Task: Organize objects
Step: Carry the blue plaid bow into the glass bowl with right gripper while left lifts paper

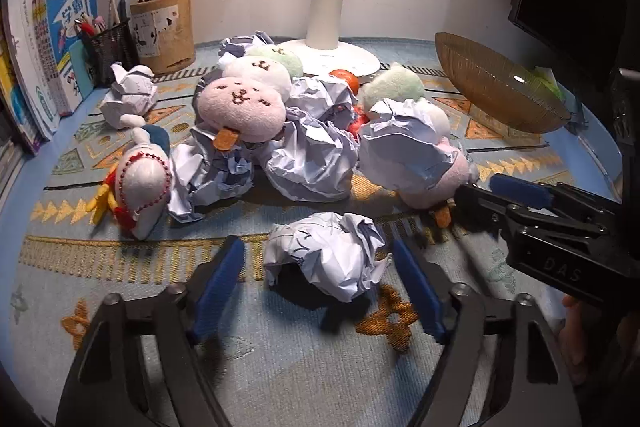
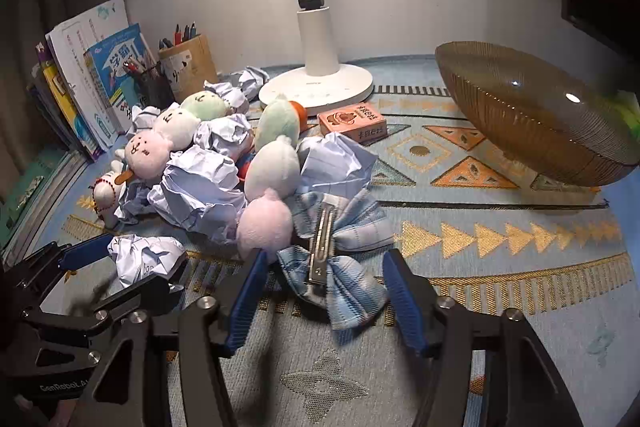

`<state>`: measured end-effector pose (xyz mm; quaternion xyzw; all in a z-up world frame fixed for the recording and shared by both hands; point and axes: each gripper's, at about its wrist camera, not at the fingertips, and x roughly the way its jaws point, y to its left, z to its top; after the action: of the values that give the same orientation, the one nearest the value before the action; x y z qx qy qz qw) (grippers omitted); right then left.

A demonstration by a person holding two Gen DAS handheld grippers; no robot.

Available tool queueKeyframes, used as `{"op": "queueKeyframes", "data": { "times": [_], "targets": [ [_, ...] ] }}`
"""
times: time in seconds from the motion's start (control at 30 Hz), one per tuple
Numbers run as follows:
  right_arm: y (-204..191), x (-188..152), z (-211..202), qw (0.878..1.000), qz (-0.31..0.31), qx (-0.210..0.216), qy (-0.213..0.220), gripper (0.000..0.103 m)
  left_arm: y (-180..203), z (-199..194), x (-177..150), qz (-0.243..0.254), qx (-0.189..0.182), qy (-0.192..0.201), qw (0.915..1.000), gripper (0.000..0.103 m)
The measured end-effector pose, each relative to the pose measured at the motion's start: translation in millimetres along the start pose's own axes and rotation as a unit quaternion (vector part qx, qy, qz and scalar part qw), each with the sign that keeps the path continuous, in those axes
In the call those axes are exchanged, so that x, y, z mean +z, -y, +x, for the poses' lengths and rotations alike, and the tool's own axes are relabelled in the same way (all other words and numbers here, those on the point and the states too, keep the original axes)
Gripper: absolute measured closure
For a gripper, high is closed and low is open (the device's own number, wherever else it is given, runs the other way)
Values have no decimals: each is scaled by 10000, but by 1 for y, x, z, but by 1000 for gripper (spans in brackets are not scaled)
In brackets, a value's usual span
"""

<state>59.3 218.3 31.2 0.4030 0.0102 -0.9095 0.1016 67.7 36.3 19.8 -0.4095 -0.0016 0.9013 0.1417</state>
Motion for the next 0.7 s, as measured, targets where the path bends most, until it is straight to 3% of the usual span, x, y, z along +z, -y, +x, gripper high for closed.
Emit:
{"op": "queueKeyframes", "data": {
  "times": [0.1,0.27,0.4,0.57,0.67,0.7],
  "targets": [
    [0,0,10,9996,3,88,-276,74,0,1,-2,-13,-49,-19,10000,55],
    [11,-7,-8,9992,248,302,-69,92,0,-12,-5,-11,-66,343,9994,57],
    [23,-21,-38,9994,272,156,129,92,-6,-20,-5,-157,-239,572,9980,57],
    [40,-35,-43,9997,134,-166,-96,91,-9,-21,-4,-231,-273,605,9975,57],
    [49,-41,-41,9993,262,78,-272,81,-9,-19,-4,-230,-273,571,9977,57],
    [50,-43,-45,9994,247,53,-243,68,-9,-19,-4,-233,-269,557,9978,57]
  ]
}}
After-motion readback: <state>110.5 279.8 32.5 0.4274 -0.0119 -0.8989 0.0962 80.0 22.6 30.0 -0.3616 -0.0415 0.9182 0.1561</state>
